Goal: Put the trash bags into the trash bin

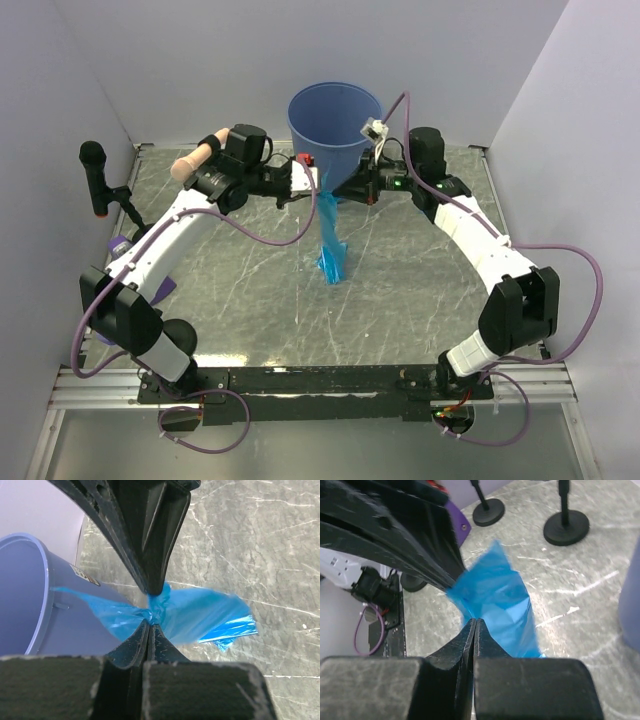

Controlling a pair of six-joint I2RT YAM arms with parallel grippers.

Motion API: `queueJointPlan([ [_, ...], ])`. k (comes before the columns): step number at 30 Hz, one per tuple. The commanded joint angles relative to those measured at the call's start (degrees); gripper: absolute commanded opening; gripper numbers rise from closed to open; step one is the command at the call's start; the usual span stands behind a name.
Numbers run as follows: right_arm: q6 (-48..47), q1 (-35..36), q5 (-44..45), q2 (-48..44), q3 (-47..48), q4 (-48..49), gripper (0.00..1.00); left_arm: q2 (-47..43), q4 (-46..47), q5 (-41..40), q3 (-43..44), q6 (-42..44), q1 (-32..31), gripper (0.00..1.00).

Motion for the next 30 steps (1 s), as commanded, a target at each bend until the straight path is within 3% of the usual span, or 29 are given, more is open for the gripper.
queueJointPlan([
  [1, 2.4, -1.5, 3.0, -4.0, -2.4, 1.8, 0.00, -2.4, 3.3, -1.1, -0.7, -1.9, -0.1, 0.01],
  [4, 3.2, -1.7, 4.1, -5.0, -4.2, 1.9, 0.00, -3.7, 9.0, -4.4, -2.7, -6.0, -0.1, 0.05],
  [7, 5.5, -1.9, 4.0, -6.1, -5.6, 4.1, 0.00, -5.2, 14.3, -7.0, -5.2, -11.5, -0.1, 0.31],
  [8, 6.1, -2.0, 3.8, -6.3, -5.8, 4.8, 0.00, -5.3, 14.4, -7.3, -5.5, -14.0, -0.1, 0.34],
  [9, 6.8, -1.9, 3.4, -6.4, -6.1, 5.7, 0.00, -5.5, 13.0, -6.4, -5.3, -15.7, 0.0, 0.34],
  [12, 8.2, -1.9, 2.5, -6.7, -6.9, 8.0, 0.00, -6.5, 8.1, -1.2, -5.8, -12.8, -0.1, 0.12],
  [16, 8.1, -1.9, 2.4, -6.7, -7.7, 8.0, 0.00, -6.9, 12.5, -5.5, -8.3, -21.3, -0.1, 0.15],
  [20, 8.7, -1.9, 2.0, -7.0, -8.4, 9.6, 0.00, -2.1, 10.6, -2.9, -2.7, -39.1, 2.2, 0.17],
  [21, 8.6, -1.9, 1.9, -7.0, -8.4, 9.7, 0.00, 0.1, 10.4, -0.2, -1.3, -43.8, 3.4, 0.21],
  [23, 7.9, -1.8, 2.1, -7.0, -8.5, 9.0, 0.00, 3.6, 12.5, 5.8, 0.7, -57.2, 6.0, 0.39],
  [25, 6.3, -1.6, 2.4, -7.1, -8.3, 8.6, 0.00, 5.7, 20.9, 12.5, -0.2, -68.3, 8.3, 0.48],
  [30, 5.7, -1.6, 2.9, -7.7, -8.7, 6.5, 0.00, 7.5, 25.0, 14.8, -1.4, -74.1, 9.1, 0.56],
])
